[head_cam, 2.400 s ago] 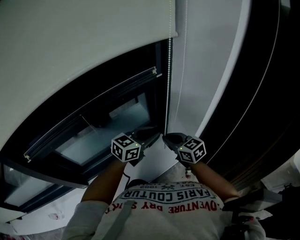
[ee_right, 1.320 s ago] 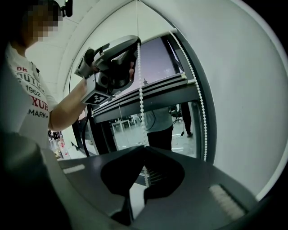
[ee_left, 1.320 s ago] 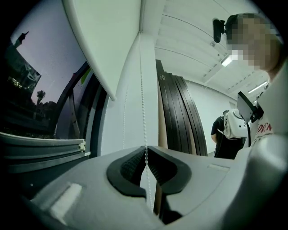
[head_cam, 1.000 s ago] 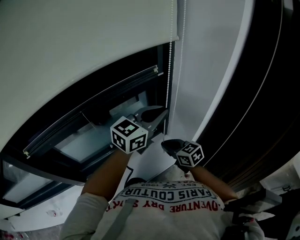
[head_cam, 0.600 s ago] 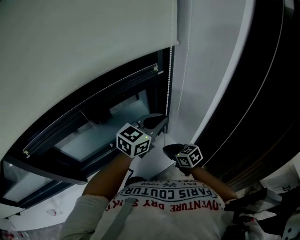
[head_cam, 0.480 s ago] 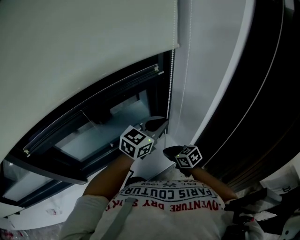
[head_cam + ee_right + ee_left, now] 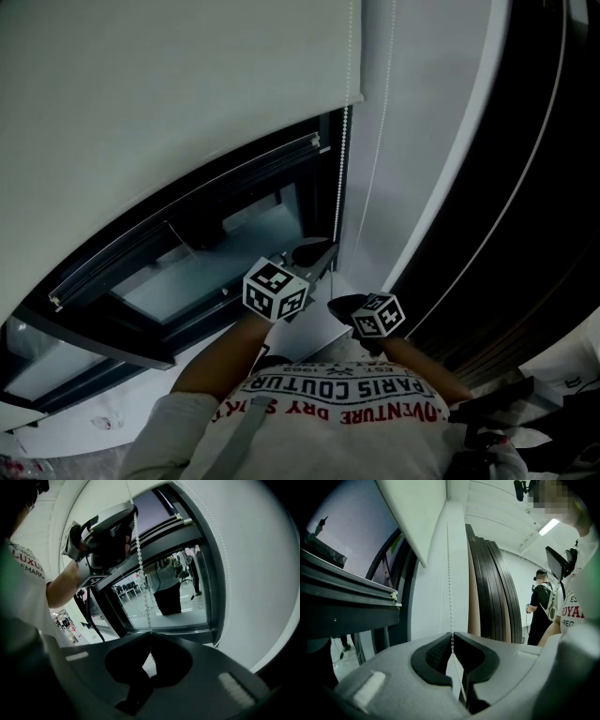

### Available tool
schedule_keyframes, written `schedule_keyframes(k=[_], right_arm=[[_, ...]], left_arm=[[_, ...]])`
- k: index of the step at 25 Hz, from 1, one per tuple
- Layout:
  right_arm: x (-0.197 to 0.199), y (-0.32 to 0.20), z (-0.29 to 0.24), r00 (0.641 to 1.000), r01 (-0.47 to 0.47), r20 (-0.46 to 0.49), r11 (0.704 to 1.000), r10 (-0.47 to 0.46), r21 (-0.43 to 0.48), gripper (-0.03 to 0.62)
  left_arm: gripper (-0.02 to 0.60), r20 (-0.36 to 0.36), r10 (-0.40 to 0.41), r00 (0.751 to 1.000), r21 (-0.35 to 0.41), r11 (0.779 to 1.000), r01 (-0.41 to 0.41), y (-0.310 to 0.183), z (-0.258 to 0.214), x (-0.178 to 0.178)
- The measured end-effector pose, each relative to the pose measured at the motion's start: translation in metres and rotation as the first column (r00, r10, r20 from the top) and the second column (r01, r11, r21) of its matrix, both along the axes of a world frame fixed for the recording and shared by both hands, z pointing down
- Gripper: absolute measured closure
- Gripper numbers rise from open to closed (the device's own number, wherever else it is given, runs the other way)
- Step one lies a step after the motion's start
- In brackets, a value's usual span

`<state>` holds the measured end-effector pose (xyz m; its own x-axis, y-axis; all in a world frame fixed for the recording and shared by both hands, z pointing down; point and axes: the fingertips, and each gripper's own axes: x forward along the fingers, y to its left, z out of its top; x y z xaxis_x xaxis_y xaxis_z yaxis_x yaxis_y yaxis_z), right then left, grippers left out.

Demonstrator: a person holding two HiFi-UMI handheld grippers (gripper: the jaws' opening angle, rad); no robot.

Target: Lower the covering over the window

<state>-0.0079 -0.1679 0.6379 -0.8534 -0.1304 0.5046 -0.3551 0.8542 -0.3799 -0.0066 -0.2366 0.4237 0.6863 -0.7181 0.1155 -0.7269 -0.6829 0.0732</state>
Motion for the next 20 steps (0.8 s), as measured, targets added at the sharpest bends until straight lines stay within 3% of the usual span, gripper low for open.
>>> schedule_keyframes(k=[6, 9, 14, 20], right_arm=[[0.008, -0.006, -0.013, 0.999, 0.042, -0.004, 0.999, -0.042, 0.003, 0.582], [0.011, -0.013, -0.040, 0.997, 0.073, 0.013, 0.996, -0.074, 0.041, 0.501], [0.023, -0.039, -0.120, 0.995, 0.052, 0.078, 0.978, -0.068, 0.200, 0.473], [0.024, -0.062, -0.251, 0.965, -0.037, 0.252, 0.916, -0.071, 0.399, 0.488]], left_arm=[[0.563, 0.005, -0.009, 1.000, -0.003, 1.000, 0.009, -0.002, 0.002, -0.001], [0.563, 0.008, -0.007, 1.000, -0.003, 1.000, 0.007, 0.000, 0.002, 0.000], [0.563, 0.013, -0.002, 1.000, 0.001, 1.000, 0.002, 0.004, 0.002, 0.000], [0.563, 0.016, 0.015, 1.000, 0.001, 1.000, -0.015, 0.008, 0.000, 0.007]])
